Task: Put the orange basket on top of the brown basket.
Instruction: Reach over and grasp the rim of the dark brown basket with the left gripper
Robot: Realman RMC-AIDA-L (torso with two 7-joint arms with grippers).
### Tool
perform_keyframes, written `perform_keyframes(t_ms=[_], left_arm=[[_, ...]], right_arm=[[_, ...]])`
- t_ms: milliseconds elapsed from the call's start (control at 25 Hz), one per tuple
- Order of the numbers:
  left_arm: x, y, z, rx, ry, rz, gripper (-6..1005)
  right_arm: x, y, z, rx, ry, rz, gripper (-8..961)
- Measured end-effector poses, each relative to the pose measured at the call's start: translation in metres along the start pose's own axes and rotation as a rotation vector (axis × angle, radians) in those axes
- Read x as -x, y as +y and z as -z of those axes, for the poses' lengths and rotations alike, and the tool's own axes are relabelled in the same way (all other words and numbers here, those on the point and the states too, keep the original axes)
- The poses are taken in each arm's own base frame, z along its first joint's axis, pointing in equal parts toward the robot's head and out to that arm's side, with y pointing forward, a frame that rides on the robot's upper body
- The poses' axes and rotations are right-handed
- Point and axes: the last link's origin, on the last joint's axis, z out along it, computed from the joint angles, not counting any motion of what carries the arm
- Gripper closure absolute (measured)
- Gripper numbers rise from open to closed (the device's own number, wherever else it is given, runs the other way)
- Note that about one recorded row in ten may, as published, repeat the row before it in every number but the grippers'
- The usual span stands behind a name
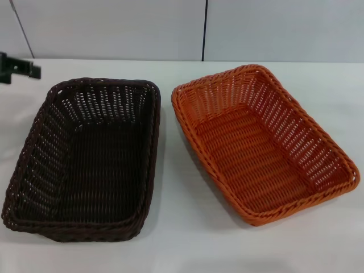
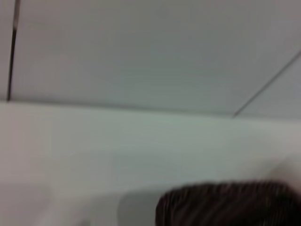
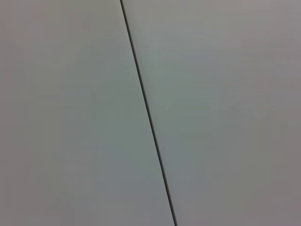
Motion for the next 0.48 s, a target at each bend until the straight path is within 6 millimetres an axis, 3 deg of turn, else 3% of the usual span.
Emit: perform_keyframes(t_ms=[240,280,440,480], left_arm=[[0.0,0.012,0.009,-0.055,-0.084,-0.034,179],[0.003,0.033,0.014,-0.142,-0.214,-0.099,179],[0.005,0.036,0.012,-0.165,-0.245,-0.111,180],[0.014,0.035,0.003,-0.233,-0.304,-0.126,180]], right_arm=[[0.0,-0.004,0.002,-0.004,0.005,0.012,175],[0.0,-0.004,0.002,-0.002,0.005,0.013,175],[-0.001,0.0,0.0,0.03,0.015,0.025,176],[-0.001,0.001,0.0,0.038,0.018,0.027,176]])
